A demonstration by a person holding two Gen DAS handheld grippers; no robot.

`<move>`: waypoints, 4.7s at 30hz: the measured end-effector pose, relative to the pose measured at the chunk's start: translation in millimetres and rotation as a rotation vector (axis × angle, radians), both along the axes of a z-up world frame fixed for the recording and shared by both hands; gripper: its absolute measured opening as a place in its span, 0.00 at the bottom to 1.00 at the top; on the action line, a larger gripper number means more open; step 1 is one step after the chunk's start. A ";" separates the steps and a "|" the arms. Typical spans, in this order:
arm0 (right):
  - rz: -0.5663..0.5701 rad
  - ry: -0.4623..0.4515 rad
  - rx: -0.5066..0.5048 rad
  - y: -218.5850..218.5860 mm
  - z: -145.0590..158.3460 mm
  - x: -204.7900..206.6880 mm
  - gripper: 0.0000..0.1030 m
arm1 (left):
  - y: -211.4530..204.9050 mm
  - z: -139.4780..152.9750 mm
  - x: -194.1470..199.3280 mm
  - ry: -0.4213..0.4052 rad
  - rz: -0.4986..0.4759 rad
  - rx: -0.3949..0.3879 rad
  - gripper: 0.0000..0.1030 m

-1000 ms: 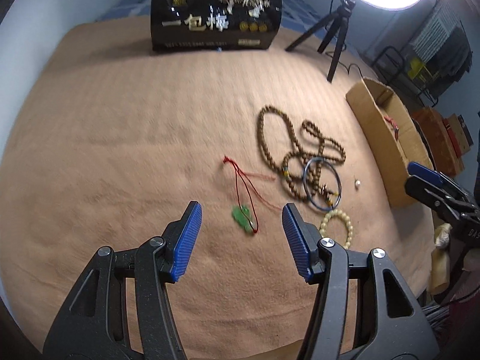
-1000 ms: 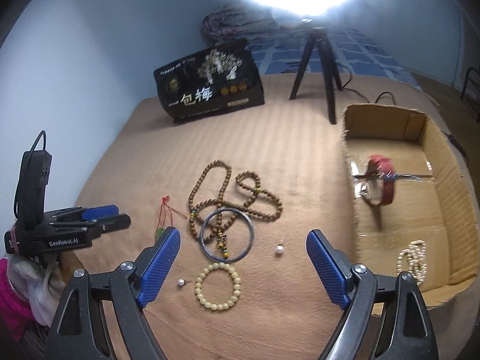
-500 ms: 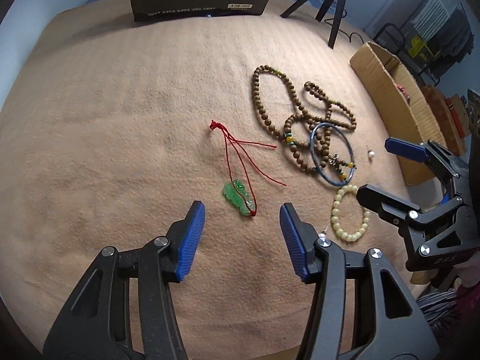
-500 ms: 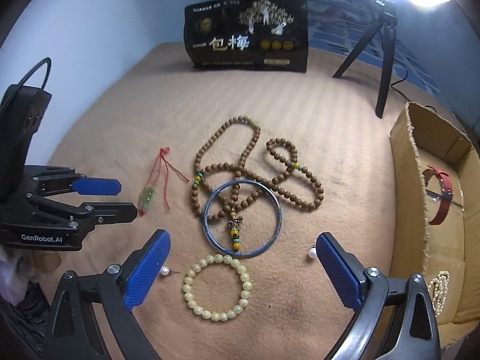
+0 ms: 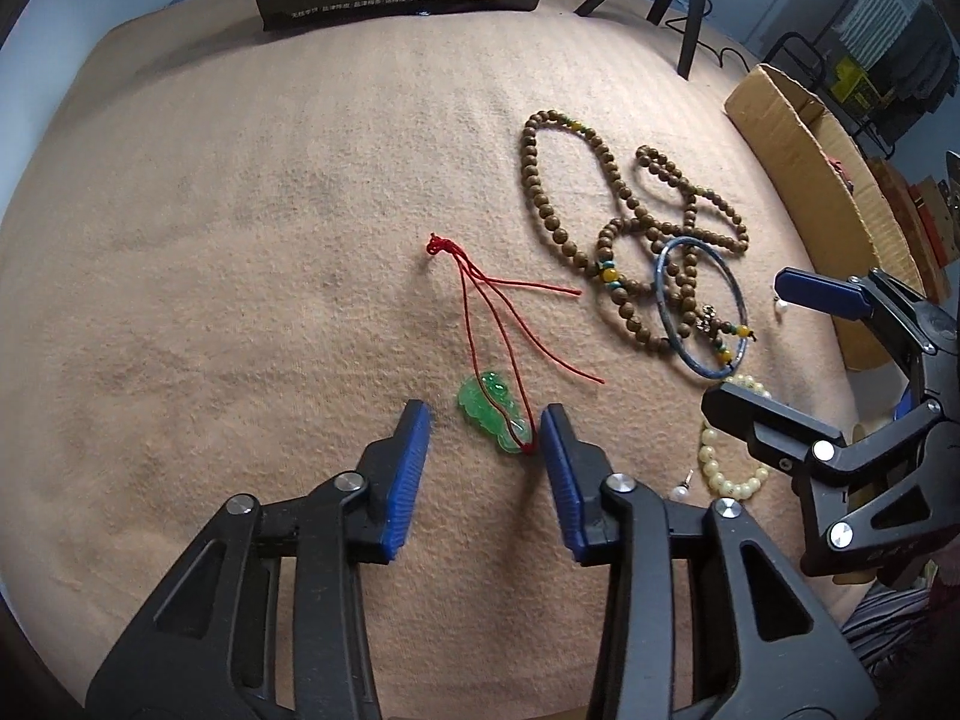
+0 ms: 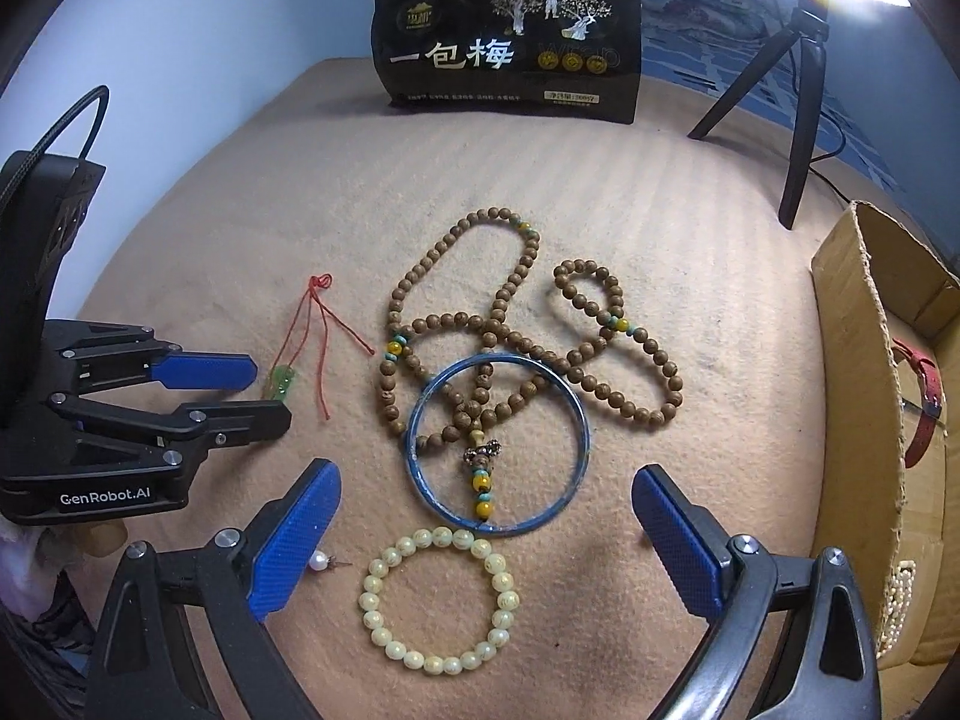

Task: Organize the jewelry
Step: 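Move the left tool to the jade pendant while the right tool grasps the blue bangle, then close the left tool on the green jade pendant and lift it, then carry the jade pendant and blue bangle into the box and release both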

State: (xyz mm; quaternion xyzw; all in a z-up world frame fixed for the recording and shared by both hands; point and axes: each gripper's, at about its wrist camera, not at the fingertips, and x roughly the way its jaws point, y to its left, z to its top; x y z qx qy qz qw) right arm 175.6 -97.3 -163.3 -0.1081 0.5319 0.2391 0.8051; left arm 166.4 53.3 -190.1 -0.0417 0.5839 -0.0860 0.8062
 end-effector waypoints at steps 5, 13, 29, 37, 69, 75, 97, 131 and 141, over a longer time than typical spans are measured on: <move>-0.001 0.004 -0.020 4.6 -5.2 7.2 0.96 | 1.5 -2.4 1.9 -0.007 0.000 0.012 0.27; -0.001 0.023 -0.047 8.4 -14.9 13.9 0.83 | 6.4 -1.7 2.2 -0.007 0.005 0.009 0.15; -0.019 -0.004 -0.005 -1.4 0.2 12.7 0.71 | 10.4 6.8 1.3 -0.030 0.022 -0.006 0.11; -0.039 -0.064 0.034 -13.9 31.4 5.3 0.71 | 7.9 33.6 -3.0 -0.098 0.020 -0.029 0.11; -0.273 -0.238 0.115 -119.2 121.2 2.6 0.71 | -73.4 138.6 1.0 -0.339 -0.080 -0.207 0.11; -0.331 -0.251 0.109 -151.2 127.7 3.4 0.71 | -107.8 144.9 3.8 -0.348 -0.131 -0.236 0.11; -0.504 -0.199 0.092 -233.7 109.0 27.3 0.71 | -222.3 125.8 19.2 -0.308 -0.285 -0.281 0.11; -0.570 -0.128 0.063 -240.9 78.6 34.5 0.85 | -235.3 73.1 24.6 -0.208 -0.253 -0.183 0.32; -0.561 -0.152 0.073 -234.4 87.9 32.0 0.85 | -220.5 83.5 21.9 -0.229 -0.232 -0.166 0.32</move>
